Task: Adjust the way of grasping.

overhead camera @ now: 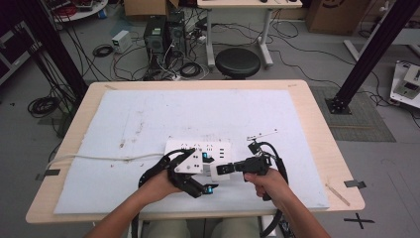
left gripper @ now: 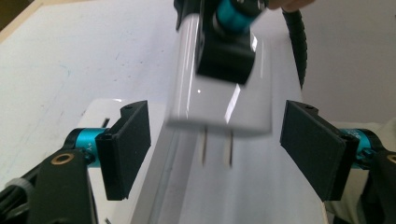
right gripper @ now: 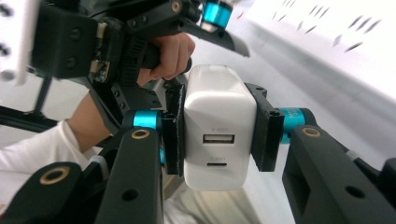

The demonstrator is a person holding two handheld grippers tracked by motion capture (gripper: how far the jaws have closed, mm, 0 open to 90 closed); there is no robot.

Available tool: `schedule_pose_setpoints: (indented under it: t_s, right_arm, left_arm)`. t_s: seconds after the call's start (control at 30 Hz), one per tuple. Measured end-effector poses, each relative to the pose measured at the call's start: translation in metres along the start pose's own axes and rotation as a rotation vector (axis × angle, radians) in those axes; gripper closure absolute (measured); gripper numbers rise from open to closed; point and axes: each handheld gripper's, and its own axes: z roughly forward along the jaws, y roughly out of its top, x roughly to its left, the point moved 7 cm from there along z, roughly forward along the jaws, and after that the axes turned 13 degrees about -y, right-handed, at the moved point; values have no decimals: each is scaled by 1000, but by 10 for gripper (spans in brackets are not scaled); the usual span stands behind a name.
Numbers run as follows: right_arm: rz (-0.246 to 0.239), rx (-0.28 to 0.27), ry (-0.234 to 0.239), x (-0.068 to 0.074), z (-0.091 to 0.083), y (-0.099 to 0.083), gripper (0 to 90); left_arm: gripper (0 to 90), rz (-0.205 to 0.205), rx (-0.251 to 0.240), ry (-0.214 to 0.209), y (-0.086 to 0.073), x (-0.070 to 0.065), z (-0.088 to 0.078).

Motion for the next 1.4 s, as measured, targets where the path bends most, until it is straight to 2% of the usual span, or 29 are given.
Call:
schedule_pose_setpoints:
  t_s: [0.03,0.07,0.23,0.27,0.33,0.37,0.4,0.43,0.57,0.6,0.7,0.73,0.77,0.93,1.0,1.1,1.27,1.4]
  right_arm:
    - [-57,-31,-51,-4,-8,1,633]
    - [-75,-43,-84,-6,-12,1,633]
    - [-167,-119,-180,-15,-33,5,633]
    - [-181,-118,-213,-16,-37,5,633]
    - [-230,-115,-278,-19,-44,7,634]
    - [-239,-109,-312,-20,-47,7,634]
    - [-239,-109,-312,-20,-47,7,634]
    - [-275,-96,-376,-23,-52,8,634]
    - [-319,-60,-444,-28,-61,11,634]
    - [-319,-60,-444,-28,-61,11,634]
    - [-352,-32,-503,-32,-66,12,635]
    - [-352,-32,-503,-32,-66,12,635]
    - [-383,-16,-533,-34,-71,13,635]
    - [-435,14,-604,-37,-76,14,635]
    - [-481,44,-645,-37,-75,14,635]
    - [-522,76,-679,-36,-73,14,635]
    - [-528,116,-717,-40,-73,13,634]
    - [-552,176,-763,-45,-78,8,634]
  left_arm:
    - [245,-33,-19,3,-3,2,-3]
    - [245,-49,-33,7,-5,4,-4]
    - [244,-123,-95,39,-14,11,-15]
    - [244,-138,-111,45,-15,11,-17]
    - [244,-141,-115,49,-18,13,-22]
    - [244,-145,-119,51,-19,13,-24]
    - [244,-145,-119,51,-19,13,-24]
    - [244,-142,-112,64,-21,15,-29]
    - [244,-165,-125,100,-27,19,-40]
    - [244,-165,-125,100,-27,19,-40]
    - [244,-178,-129,125,-32,23,-49]
    - [244,-178,-129,125,-32,23,-49]
    - [244,-191,-141,147,-35,26,-55]
    - [244,-211,-157,187,-41,31,-67]
    - [244,-213,-153,208,-44,33,-71]
    - [244,-220,-157,230,-47,34,-76]
    - [244,-229,-160,254,-50,32,-83]
    - [244,-235,-153,272,-53,32,-89]
